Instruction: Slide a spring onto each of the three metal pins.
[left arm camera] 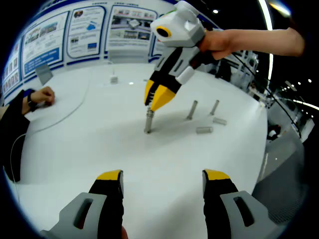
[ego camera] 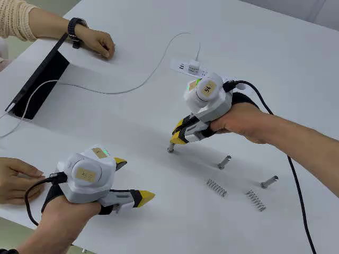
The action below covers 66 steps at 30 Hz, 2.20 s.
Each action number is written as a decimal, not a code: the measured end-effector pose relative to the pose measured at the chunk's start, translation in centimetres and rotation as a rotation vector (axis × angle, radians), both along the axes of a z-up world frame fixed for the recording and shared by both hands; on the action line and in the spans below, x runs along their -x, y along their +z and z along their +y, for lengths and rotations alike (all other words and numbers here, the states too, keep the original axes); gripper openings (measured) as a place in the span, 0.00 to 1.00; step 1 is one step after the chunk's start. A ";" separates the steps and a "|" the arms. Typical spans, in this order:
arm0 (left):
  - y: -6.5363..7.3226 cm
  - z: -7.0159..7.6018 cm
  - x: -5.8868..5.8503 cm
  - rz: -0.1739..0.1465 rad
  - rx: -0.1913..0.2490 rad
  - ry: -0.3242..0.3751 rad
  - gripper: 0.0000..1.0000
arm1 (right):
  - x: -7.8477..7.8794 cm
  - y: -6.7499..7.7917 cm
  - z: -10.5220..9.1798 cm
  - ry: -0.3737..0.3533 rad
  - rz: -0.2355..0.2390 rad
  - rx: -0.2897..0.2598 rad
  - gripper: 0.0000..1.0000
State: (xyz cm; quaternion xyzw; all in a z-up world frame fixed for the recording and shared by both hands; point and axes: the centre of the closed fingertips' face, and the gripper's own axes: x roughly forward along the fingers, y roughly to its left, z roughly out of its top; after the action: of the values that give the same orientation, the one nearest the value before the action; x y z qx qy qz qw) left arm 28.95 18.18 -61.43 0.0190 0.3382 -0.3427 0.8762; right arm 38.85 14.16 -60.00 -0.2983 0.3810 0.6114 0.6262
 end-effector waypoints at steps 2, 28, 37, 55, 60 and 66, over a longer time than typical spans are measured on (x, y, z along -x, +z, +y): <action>0.1 -0.1 0.0 -0.001 0.001 0.001 0.65 | 0.1 -0.1 0.0 0.008 -0.002 0.000 0.13; -0.1 0.0 0.0 0.009 -0.003 0.002 0.66 | 0.2 -2.1 0.4 0.042 -0.033 0.032 0.13; 0.0 -0.1 -0.2 0.010 -0.001 0.002 0.66 | 0.2 -3.0 0.3 0.016 -0.018 0.028 0.13; 0.6 -0.5 0.1 0.007 0.002 0.000 0.66 | 0.7 -3.3 -0.3 -0.048 0.003 0.014 0.22; 1.1 -0.5 0.4 0.000 0.004 -0.002 0.66 | 1.0 -2.2 -1.2 -0.063 -0.027 0.005 0.27; 1.5 -0.6 0.7 -0.005 0.003 -0.006 0.66 | 1.0 -0.4 -2.1 -0.193 -0.008 -0.073 0.33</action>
State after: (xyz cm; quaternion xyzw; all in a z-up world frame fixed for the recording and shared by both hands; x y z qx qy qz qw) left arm 28.26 17.63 -59.91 0.0194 0.3353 -0.3459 0.8761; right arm 37.88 12.05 -60.37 -0.2395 0.3827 0.5604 0.6943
